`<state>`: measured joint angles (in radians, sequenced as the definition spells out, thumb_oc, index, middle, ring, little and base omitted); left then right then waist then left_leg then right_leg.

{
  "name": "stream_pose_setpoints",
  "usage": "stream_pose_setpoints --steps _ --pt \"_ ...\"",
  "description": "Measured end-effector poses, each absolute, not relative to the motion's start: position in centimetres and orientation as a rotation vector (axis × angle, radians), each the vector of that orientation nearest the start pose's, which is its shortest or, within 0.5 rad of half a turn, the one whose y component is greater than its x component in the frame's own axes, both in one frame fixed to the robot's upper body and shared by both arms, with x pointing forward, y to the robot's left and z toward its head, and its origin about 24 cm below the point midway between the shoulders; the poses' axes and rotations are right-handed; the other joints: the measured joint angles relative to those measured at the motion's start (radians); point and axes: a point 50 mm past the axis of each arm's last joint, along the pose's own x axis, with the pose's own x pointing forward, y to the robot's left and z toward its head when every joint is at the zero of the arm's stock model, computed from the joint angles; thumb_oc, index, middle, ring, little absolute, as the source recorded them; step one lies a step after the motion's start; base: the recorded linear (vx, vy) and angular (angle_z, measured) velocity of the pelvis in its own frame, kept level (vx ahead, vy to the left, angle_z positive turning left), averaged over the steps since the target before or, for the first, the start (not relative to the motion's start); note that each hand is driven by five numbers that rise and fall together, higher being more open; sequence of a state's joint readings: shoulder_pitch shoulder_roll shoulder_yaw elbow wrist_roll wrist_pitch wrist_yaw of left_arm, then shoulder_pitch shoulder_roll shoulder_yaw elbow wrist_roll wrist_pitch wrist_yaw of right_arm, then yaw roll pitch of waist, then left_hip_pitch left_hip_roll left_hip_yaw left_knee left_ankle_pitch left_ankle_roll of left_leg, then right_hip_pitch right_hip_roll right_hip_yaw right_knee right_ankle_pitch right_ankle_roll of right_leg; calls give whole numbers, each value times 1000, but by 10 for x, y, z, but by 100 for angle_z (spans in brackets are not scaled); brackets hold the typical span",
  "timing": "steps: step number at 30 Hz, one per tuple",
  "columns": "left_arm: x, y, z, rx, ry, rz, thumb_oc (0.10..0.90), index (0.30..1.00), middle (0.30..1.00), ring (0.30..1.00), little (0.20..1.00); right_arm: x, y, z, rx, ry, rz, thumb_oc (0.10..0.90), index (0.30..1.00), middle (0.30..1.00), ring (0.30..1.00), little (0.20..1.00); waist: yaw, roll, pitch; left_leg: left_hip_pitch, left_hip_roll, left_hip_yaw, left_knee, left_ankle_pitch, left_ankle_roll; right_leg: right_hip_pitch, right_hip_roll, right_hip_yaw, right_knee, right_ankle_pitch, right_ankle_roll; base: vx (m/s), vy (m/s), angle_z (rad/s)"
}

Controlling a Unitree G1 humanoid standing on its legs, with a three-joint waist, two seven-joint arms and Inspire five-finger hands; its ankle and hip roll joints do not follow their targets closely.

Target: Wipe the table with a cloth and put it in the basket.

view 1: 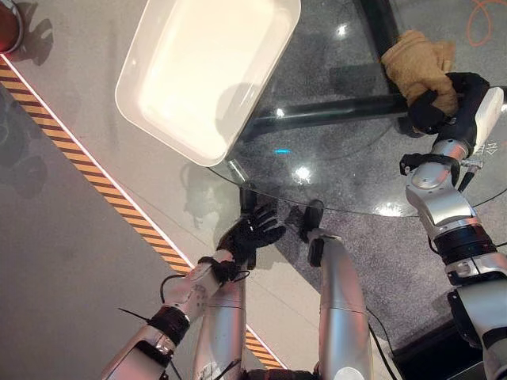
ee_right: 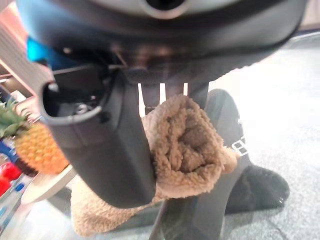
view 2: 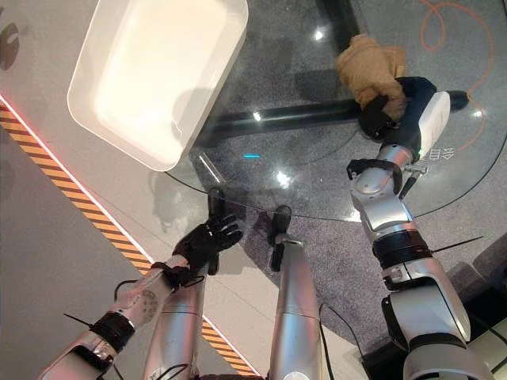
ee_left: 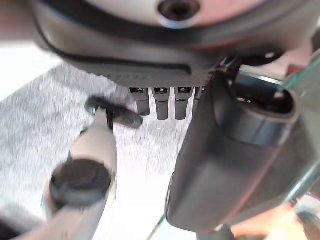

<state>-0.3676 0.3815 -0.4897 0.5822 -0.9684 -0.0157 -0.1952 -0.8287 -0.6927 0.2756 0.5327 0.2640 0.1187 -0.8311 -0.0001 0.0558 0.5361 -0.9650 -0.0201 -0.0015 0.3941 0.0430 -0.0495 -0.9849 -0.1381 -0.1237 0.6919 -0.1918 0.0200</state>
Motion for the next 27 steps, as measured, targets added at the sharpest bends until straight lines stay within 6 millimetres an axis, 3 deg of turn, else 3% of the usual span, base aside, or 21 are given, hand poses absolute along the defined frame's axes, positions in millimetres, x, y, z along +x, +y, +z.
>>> stream_pose_setpoints --steps 3,13,27 --pt "296 155 -6 -392 371 -328 800 900 900 900 900 359 -277 215 -383 -326 -894 100 300 300 300 200 1 0 0 0 -2 10 -6 -1 2 -2 -1 11 -7 4 6 -8 3 -4" --pt "295 157 -8 -414 377 -315 800 900 900 900 900 344 -305 215 -244 -333 -1149 100 300 300 300 200 -3 1 0 7 -8 17 -10 -1 7 1 -2 25 -13 12 18 -3 4 -2" --pt "294 157 -10 -425 382 -309 800 900 900 900 900 344 -299 219 -237 -372 -1148 100 300 300 300 200 0 8 3 17 -8 17 -28 6 13 2 -1 26 -14 15 14 0 0 0"
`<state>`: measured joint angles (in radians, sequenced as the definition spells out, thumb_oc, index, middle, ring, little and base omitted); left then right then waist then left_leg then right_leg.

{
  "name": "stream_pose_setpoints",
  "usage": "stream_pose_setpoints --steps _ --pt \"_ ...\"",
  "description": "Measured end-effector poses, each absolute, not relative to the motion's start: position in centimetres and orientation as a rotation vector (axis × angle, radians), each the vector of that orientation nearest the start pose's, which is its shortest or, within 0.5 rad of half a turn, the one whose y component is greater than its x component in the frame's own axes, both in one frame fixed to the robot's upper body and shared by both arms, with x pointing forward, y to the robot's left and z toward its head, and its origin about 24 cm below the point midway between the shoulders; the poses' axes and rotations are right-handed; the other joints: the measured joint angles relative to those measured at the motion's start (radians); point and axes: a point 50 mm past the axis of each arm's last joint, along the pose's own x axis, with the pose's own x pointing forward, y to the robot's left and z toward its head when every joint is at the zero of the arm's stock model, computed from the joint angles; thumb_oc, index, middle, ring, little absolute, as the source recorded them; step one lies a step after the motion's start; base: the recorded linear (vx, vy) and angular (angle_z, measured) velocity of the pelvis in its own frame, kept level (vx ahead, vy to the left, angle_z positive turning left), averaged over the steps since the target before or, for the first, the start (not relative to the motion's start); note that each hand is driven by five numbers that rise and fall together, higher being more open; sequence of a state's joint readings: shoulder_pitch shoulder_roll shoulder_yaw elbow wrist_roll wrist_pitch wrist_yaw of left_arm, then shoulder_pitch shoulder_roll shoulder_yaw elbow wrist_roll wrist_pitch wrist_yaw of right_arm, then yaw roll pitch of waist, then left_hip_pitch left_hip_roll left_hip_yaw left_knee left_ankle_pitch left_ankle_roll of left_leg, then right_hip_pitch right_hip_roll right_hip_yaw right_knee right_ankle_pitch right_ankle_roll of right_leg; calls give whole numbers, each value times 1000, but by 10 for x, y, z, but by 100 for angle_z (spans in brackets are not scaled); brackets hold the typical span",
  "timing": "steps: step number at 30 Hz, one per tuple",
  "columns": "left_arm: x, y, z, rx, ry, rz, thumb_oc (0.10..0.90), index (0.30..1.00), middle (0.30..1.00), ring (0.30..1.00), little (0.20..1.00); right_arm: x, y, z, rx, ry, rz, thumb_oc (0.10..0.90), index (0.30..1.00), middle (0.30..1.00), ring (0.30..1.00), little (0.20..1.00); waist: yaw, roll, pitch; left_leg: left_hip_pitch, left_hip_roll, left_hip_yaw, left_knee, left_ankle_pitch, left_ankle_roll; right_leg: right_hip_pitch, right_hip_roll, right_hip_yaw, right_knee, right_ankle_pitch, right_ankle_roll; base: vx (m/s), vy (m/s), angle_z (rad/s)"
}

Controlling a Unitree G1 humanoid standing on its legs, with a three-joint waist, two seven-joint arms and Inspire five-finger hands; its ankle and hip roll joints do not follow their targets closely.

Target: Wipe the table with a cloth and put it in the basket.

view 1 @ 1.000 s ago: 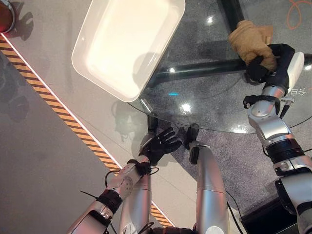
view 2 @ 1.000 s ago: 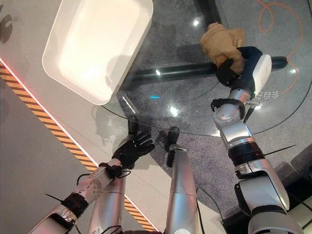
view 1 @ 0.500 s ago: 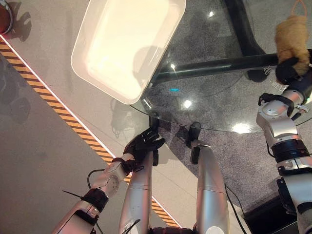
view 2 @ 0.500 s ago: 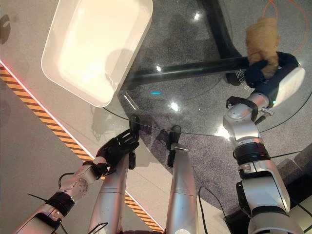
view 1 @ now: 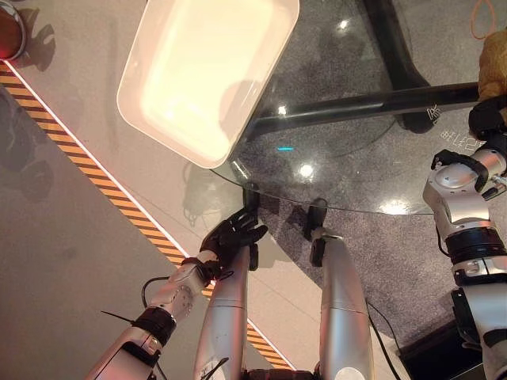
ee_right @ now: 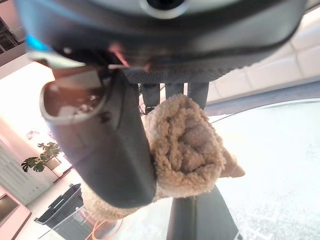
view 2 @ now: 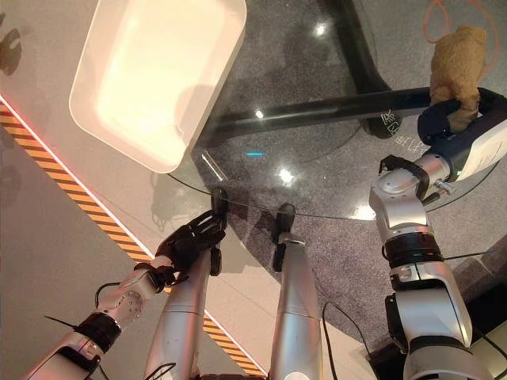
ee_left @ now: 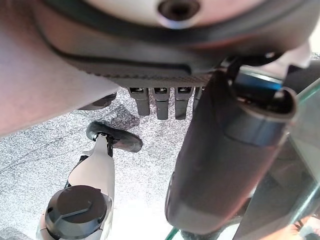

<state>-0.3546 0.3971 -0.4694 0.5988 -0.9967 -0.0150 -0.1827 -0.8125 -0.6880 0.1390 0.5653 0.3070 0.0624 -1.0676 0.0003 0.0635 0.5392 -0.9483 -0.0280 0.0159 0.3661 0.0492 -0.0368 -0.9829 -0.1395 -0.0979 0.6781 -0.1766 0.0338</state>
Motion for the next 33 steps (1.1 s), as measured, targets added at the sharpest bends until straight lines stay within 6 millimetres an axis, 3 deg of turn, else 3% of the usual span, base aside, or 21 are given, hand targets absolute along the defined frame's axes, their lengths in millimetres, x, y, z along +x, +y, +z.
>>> stream_pose_setpoints --steps 7,13,20,33 --pt "295 156 -11 -446 379 -297 800 900 900 900 900 353 -267 227 -327 -414 -899 100 300 300 300 200 -1 0 0 0 1 0 -3 2 -3 0 1 -2 -1 0 0 0 0 0" --pt "295 152 -12 -465 374 -293 800 900 900 900 900 365 -227 209 -377 -367 -665 100 300 300 300 200 0 0 0 5 1 -1 -19 9 -6 -1 1 -3 -3 0 -1 0 0 0" --pt "295 153 -16 -478 367 -268 800 900 900 900 900 363 -218 202 -446 -371 -549 100 300 300 300 200 -11 1 0 8 4 -1 -24 12 -9 0 2 -6 -2 0 -1 0 0 0" --pt "291 147 -23 -464 384 -263 800 900 900 900 900 351 -184 160 -462 -328 -291 100 300 300 300 200 -39 2 -2 45 11 -5 -56 21 -12 32 10 -10 -22 0 -6 10 3 0"
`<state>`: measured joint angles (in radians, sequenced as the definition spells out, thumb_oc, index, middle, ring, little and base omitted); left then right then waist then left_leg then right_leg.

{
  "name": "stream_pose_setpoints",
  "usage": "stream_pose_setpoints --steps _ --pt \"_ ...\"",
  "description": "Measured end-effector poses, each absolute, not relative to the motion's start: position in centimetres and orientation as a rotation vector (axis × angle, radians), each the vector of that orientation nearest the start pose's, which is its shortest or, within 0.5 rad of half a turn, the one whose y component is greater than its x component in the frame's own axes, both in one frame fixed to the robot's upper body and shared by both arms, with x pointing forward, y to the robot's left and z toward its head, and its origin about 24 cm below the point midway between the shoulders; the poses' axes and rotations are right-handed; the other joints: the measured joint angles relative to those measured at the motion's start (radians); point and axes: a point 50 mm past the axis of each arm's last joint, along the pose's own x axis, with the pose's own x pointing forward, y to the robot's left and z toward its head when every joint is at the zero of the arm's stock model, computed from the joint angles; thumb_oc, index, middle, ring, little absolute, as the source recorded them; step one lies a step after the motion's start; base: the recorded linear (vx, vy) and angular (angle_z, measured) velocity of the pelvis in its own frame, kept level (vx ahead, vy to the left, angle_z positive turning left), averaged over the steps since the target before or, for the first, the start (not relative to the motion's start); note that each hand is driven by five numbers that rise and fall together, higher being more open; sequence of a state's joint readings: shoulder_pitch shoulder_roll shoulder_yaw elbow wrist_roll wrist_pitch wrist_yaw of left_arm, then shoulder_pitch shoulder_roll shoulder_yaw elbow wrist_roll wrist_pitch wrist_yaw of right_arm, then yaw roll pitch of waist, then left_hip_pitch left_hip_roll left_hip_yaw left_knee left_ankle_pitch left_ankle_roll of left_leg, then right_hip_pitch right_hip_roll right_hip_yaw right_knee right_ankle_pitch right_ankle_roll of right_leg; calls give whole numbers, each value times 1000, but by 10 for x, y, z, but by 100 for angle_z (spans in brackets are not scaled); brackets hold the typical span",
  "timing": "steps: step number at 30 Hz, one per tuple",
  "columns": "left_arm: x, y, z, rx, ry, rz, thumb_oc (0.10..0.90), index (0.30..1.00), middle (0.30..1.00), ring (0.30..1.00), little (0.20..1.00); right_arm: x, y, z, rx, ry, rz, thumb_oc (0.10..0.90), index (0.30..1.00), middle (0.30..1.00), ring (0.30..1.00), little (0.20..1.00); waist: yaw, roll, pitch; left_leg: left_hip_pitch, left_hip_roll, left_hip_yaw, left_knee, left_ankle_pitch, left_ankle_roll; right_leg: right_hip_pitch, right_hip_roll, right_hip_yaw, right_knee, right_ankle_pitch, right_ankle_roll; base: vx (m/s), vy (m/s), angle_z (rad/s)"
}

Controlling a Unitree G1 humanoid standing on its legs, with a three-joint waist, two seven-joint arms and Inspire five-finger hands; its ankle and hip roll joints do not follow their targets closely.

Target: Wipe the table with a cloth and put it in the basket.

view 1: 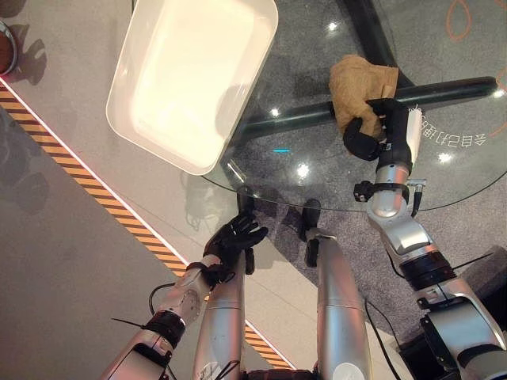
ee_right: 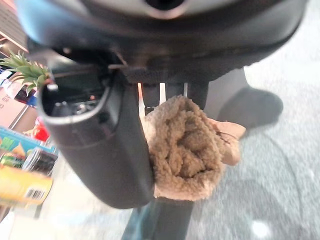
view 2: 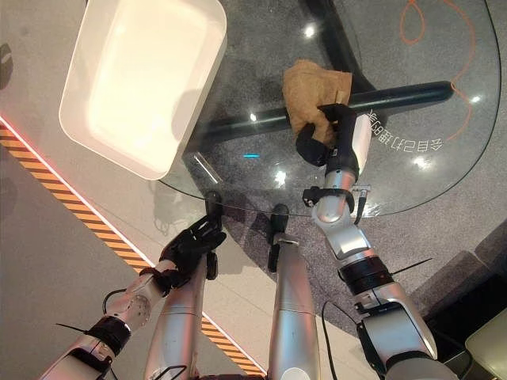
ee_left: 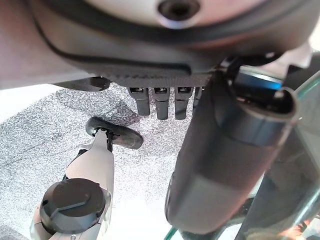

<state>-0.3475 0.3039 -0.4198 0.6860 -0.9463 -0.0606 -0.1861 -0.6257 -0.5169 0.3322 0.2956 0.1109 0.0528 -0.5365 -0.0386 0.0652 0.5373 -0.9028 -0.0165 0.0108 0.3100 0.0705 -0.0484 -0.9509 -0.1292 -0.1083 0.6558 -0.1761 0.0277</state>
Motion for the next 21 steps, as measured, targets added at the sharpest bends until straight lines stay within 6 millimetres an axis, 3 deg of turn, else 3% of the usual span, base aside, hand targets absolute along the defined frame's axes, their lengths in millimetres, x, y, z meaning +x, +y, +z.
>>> stream_pose_setpoints --steps 11,21 --pt "291 143 -23 -467 385 -276 800 900 900 900 900 333 -129 120 -556 -248 153 100 300 300 300 200 6 0 0 4 4 -3 -15 5 -8 0 3 -10 -2 -1 -3 0 0 0" --pt "290 141 -22 -462 387 -289 800 900 900 900 900 329 -126 112 -545 -230 161 100 300 300 300 200 8 0 0 5 2 -15 -14 6 -8 6 1 -22 3 -3 -5 0 0 1"
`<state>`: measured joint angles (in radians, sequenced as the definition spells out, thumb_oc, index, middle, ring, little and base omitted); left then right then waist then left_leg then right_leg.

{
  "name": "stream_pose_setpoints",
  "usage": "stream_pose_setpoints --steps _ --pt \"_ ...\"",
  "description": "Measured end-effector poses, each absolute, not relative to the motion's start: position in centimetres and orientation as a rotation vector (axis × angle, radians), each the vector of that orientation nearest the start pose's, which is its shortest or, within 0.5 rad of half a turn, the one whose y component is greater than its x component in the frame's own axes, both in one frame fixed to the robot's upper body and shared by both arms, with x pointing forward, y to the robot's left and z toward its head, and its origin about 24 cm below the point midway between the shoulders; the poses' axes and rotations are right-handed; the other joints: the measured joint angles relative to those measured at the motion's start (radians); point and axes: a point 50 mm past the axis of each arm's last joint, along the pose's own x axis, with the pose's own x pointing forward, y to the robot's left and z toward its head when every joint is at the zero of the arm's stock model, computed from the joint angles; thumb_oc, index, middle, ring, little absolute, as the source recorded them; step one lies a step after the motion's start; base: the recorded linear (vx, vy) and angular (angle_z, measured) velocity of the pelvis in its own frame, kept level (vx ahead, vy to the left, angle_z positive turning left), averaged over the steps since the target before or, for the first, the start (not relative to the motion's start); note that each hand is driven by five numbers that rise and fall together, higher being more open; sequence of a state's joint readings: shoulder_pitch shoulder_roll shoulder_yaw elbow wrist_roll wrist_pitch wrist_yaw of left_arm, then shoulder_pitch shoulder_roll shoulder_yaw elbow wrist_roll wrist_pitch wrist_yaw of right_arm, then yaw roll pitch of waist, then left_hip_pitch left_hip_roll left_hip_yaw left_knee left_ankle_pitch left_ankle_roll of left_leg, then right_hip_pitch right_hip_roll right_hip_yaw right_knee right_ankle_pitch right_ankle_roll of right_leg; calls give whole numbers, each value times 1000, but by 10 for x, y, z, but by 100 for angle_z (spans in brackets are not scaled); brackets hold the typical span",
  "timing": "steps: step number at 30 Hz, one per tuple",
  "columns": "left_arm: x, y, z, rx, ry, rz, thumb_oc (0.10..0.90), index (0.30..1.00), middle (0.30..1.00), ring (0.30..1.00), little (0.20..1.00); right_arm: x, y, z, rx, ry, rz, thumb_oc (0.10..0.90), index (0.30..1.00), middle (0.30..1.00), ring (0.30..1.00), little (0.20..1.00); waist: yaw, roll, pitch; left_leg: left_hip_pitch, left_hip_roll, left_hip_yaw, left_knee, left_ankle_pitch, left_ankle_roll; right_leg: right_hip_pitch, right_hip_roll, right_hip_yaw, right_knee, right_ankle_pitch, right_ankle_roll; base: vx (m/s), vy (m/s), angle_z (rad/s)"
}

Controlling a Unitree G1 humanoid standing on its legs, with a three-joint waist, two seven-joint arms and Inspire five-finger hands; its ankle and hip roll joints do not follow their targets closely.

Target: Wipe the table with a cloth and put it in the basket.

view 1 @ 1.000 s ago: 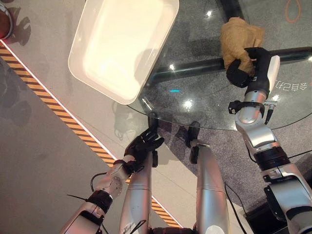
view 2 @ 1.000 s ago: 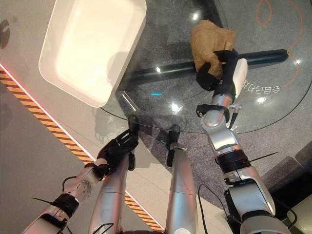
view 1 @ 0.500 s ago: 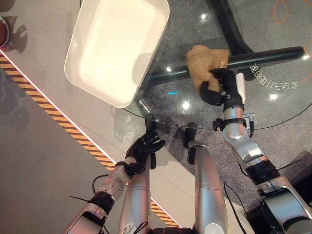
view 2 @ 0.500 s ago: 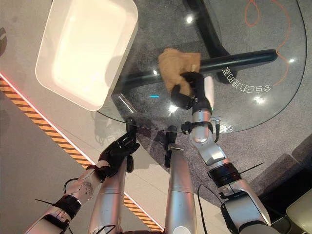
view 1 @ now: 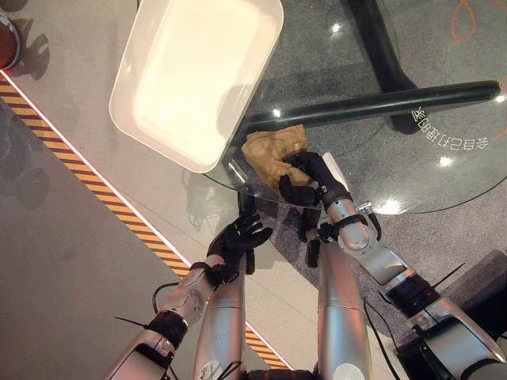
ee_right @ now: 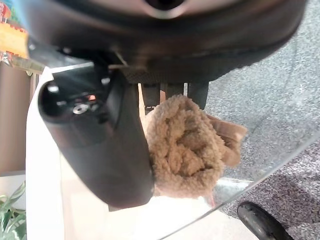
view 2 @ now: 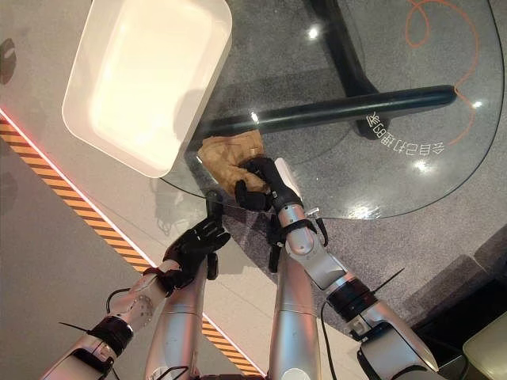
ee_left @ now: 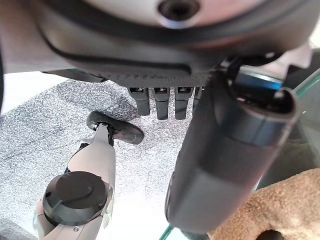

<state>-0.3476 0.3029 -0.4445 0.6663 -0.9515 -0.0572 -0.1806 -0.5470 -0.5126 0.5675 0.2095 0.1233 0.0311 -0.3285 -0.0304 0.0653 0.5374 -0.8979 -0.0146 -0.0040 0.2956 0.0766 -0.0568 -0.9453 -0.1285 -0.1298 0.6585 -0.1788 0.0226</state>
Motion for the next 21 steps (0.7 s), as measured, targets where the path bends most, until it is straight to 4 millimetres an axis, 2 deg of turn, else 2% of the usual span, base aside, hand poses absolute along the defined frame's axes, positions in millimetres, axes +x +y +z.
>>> stream_pose_setpoints --steps 10,13,15,21 --pt "289 141 -26 -479 410 -269 800 900 900 900 900 324 -138 103 -430 -190 62 100 300 300 300 200 -1 -1 0 36 -1 -7 3 0 0 42 -2 -1 0 -1 -2 -1 -1 1" --pt "285 145 -31 -519 420 -255 800 900 900 900 900 322 -145 100 -406 -178 25 100 300 300 300 200 -4 -1 0 64 -1 -6 -1 0 1 70 0 -3 -14 1 -2 -81 -13 -1" --pt "280 149 -34 -550 418 -244 800 900 900 900 900 320 -149 99 -395 -175 6 100 300 300 300 200 -7 -4 0 74 0 -4 0 -9 15 82 1 -4 -20 -1 -1 -33 -13 -3" --pt "274 154 -38 -579 444 -266 800 900 900 900 900 315 -156 99 -371 -177 -20 100 300 300 300 200 -20 -6 1 114 -2 -3 -12 -5 11 126 -1 -1 -36 4 4 -29 -18 0"
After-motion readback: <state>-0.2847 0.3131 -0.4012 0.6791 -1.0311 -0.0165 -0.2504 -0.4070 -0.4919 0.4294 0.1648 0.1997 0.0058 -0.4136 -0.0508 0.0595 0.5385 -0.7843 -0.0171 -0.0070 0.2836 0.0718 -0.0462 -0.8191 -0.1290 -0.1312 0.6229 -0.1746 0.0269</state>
